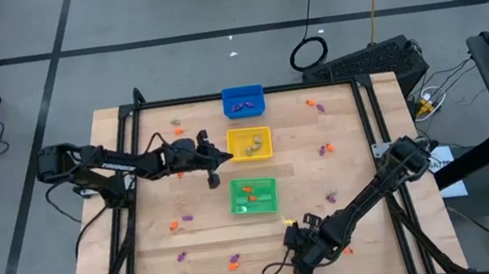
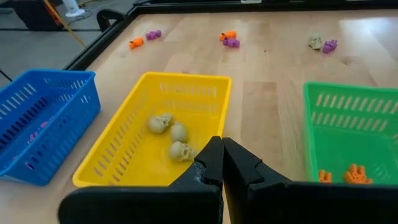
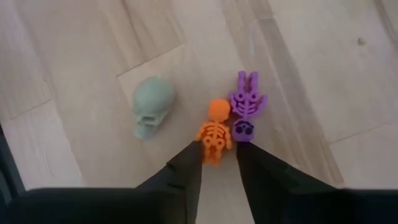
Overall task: Sort Halloween decoration
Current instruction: Put the orange skeleton toy into the green bin
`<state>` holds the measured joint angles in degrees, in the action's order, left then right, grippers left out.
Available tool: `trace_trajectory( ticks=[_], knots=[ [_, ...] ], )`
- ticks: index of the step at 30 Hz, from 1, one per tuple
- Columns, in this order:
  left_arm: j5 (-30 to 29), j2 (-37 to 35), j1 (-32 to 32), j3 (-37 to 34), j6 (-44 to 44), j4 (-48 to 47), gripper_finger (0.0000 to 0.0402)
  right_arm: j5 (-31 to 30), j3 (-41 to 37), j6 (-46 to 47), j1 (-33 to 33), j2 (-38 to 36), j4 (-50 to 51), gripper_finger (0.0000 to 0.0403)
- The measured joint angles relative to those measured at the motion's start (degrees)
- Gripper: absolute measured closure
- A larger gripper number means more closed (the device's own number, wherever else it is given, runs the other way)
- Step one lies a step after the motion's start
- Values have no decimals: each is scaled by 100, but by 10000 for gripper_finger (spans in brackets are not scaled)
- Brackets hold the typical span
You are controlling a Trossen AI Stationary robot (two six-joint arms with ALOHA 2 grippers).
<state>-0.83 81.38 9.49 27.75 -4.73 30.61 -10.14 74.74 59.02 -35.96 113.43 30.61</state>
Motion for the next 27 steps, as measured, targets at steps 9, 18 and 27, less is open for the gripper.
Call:
trace_trajectory(
  ticks=[9,18,27],
  knots=[
    [-442,0,-137,0,176,-4,400,351,4,-165,120,-4,245,386],
    [-480,0,-139,0,353,-217,400,722,248,-456,117,-298,434,400],
    [-543,0,-139,0,441,-276,400,381,530,-822,387,-794,697,401]
  ],
)
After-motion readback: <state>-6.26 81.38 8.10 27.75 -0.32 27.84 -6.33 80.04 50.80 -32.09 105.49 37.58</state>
